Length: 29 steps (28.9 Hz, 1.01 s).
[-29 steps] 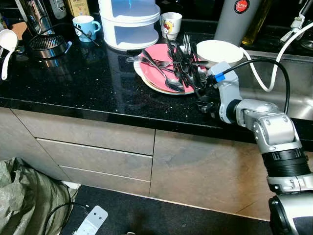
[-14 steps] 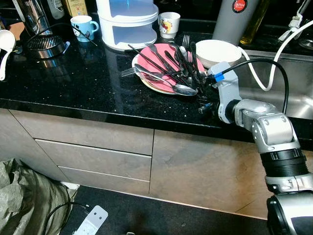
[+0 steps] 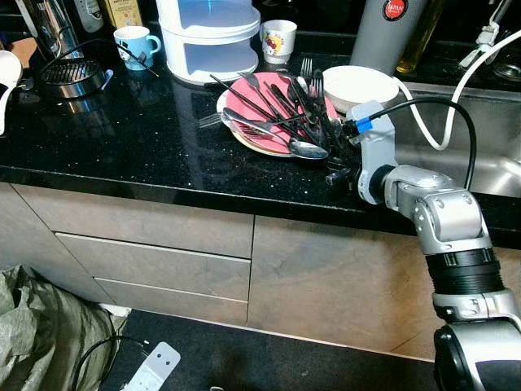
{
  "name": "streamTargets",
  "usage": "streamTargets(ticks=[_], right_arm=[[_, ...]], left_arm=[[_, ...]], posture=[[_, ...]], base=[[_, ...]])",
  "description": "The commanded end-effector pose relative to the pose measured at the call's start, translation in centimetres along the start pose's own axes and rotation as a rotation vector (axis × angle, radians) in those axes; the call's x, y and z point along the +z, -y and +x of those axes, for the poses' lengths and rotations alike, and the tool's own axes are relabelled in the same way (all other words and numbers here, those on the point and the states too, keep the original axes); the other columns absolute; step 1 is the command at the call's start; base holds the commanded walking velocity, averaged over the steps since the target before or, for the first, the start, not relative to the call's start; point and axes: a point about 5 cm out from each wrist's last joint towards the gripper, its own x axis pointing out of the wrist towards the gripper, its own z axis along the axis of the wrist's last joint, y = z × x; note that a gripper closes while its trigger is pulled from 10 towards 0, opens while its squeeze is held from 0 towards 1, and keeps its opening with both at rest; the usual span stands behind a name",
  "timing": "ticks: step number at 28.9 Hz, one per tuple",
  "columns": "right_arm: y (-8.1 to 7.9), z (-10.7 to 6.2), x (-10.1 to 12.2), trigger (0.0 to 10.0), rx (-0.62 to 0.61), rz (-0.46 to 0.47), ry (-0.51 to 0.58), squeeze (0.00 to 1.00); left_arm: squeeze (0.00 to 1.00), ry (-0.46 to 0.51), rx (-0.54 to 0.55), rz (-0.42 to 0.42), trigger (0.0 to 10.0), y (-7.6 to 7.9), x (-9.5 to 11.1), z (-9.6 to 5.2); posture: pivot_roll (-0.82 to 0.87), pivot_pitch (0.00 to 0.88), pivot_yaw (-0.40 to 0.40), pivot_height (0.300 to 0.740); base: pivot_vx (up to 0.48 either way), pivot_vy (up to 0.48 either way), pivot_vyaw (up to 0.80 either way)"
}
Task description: Kitchen organization
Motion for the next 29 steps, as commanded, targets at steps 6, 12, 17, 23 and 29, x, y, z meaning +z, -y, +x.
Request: streamTargets(ticks=[6, 12, 17, 23, 29], right_arm=[[0.34, -0.43, 1.88, 0.0, -0.019, 0.002, 0.1, 0.0], [0.5, -0.49, 1.87, 0.0, -0.027, 0.0, 0.096, 0.0], [0.58, -0.42, 1.65, 0.0, -0.039, -0.013, 0.08, 0.0], [0.87, -0.34, 1.53, 0.0, -0.07, -0.051, 0.056, 0.0], [1.1, -0.25, 1.54, 10.0, -0.109, -0.09, 0.048, 0.0]], left_arm=[[0.0, -0.004, -0.012, -0.004, 10.0, 0.33, -0.18, 0.03], [0.0, -0.003, -0.013, -0.001, 10.0, 0.34, -0.13, 0.04], [0.0, -0.003, -0.014, 0.0, 10.0, 0.37, -0.13, 0.04], [0.0, -0.002, -0.015, 0.0, 10.0, 0.37, -0.13, 0.04], [0.0, -0.003, -0.016, 0.001, 10.0, 0.37, -0.15, 0.04]], posture=[[0.01, 0.089, 0.001, 0.74], [0.01, 0.091, -0.001, 0.74], [0.01, 0.092, -0.002, 0.74], [0.01, 0.094, -0.004, 0.74], [0.01, 0.095, -0.003, 0.74]], base=[[0.0, 0.0, 0.0], [0.0, 0.0, 0.0], [0.0, 0.0, 0.0], [0.0, 0.0, 0.0], [0.0, 0.0, 0.0]])
